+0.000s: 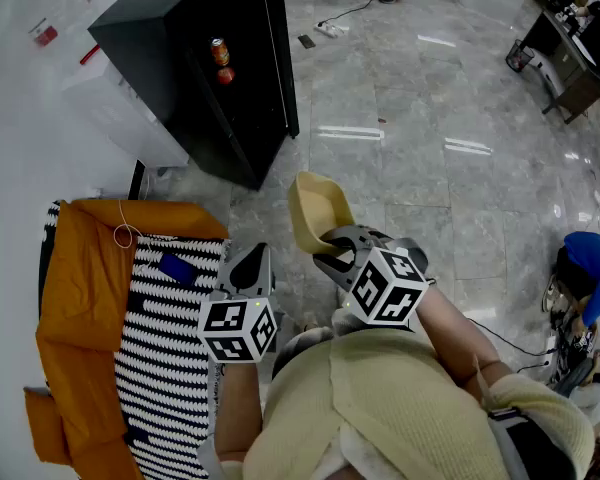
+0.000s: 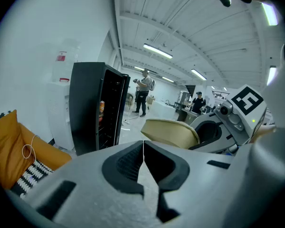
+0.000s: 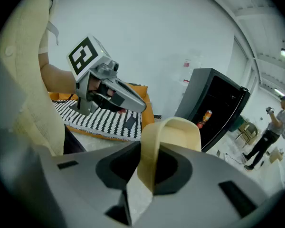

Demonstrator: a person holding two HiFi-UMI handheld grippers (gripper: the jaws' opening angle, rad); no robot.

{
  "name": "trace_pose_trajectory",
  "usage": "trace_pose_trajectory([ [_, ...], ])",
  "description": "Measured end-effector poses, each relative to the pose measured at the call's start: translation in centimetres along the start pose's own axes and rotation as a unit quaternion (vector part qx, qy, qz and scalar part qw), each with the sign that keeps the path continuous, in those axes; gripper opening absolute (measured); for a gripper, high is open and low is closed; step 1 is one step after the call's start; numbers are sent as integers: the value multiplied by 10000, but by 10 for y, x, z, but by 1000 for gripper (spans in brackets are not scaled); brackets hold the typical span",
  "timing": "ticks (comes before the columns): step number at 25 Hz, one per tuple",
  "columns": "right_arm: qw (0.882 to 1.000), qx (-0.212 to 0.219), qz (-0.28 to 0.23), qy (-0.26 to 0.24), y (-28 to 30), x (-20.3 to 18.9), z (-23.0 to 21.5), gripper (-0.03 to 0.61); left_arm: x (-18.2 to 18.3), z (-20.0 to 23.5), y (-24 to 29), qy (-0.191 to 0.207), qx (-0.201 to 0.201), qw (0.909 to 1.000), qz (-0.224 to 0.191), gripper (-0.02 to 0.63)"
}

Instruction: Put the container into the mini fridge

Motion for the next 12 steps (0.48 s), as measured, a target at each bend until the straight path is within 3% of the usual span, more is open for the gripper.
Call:
trace_pose_trajectory([
  [12, 10000, 45, 25, 84, 4, -15, -15, 86, -4, -1, 12, -444, 72, 9990, -23, 26],
])
Point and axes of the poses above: the fingertips, and each gripper's own axes: y forward along the fingers, z to its left, x out of its top, the point moved 2 cm from there along -y, backward along the fingers, and after that the axes turned 12 degrees about x, right-handed, at the moved point
